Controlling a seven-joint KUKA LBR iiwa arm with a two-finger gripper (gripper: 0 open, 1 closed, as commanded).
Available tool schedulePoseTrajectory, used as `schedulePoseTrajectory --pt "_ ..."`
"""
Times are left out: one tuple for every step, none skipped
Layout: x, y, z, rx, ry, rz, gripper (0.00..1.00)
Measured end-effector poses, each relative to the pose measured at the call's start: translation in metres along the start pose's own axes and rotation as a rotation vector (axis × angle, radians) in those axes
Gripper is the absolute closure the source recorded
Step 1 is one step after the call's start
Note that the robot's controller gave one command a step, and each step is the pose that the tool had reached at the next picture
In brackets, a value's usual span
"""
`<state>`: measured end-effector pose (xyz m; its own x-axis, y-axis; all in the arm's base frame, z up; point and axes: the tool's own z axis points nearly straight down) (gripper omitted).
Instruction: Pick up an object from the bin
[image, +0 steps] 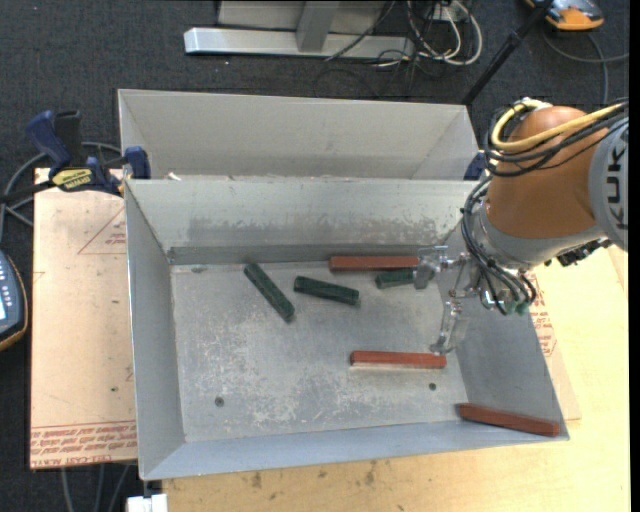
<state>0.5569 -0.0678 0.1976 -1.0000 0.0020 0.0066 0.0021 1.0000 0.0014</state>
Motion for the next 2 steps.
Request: schedulePoseTrajectory --pt "0.0219 0.0605 0.1261 -0.002 0.002 -0.079 0.00" --pt "0.0194 0.0582 0.1216 0.001 -0.006 -0.075 1.00"
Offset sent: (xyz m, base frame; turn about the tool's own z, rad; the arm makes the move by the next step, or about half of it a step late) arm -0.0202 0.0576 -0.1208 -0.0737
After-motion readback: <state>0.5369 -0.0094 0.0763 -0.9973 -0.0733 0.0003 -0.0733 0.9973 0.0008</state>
